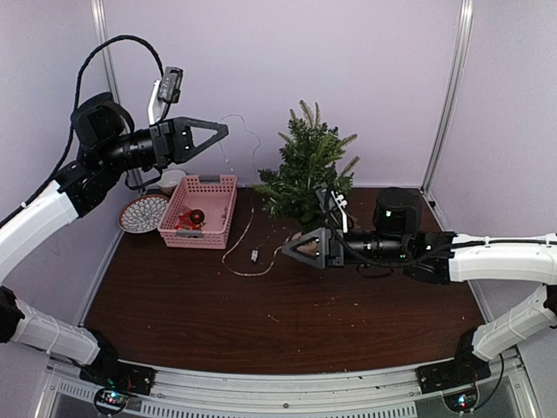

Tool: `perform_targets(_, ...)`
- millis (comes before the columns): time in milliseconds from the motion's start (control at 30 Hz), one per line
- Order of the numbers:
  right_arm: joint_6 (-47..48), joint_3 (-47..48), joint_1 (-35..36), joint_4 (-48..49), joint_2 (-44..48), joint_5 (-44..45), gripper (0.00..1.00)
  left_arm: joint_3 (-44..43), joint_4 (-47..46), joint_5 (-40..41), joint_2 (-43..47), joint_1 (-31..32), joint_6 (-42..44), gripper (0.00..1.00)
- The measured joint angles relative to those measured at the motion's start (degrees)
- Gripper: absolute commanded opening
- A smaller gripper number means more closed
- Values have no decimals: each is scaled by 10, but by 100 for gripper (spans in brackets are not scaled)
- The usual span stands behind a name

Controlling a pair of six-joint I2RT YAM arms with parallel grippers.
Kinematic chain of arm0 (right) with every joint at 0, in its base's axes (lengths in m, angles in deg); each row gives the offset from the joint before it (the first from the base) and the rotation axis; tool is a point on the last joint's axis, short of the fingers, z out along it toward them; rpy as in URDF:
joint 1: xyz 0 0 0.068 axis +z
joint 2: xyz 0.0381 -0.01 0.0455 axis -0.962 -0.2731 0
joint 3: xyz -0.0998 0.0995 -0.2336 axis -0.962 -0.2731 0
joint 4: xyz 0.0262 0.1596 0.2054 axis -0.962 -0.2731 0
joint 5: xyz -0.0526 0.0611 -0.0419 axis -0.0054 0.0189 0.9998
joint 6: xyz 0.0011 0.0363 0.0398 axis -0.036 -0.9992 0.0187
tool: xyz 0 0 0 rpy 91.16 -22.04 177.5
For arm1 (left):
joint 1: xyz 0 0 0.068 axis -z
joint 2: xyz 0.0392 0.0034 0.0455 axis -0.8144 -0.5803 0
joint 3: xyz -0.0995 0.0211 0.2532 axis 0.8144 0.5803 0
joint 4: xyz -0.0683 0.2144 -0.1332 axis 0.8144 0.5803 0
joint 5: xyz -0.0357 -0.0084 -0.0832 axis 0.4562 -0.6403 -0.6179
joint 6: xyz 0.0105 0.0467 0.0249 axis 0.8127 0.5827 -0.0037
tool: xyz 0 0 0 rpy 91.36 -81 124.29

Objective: Decorate the small christmas tree

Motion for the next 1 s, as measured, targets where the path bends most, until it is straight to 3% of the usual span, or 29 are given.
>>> perform_targets(133,-5,1,8,15,-9,-4,41,0,0,2,0,0,0,0)
perform_targets(267,-9,3,11,27,-14,-9,35,0,0,4,0,0,1,0)
perform_targets(467,-10,6,11,39,-16,-9,40,0,0,6,1,0,2,0)
perform_targets(600,-9,12,11,40,-18,-9,38,0,0,6,2,0,2,0)
perform_targets(700,-7,12,11,40,-18,-8,30,0,0,6,3,0,2,0)
perform_targets(900,4,13,12,36,-18,-1,2,0,0,6,4,0,2,0)
perform_targets(1000,14,14,13,27,-17,6,0,2,1,11,10,0,4,0)
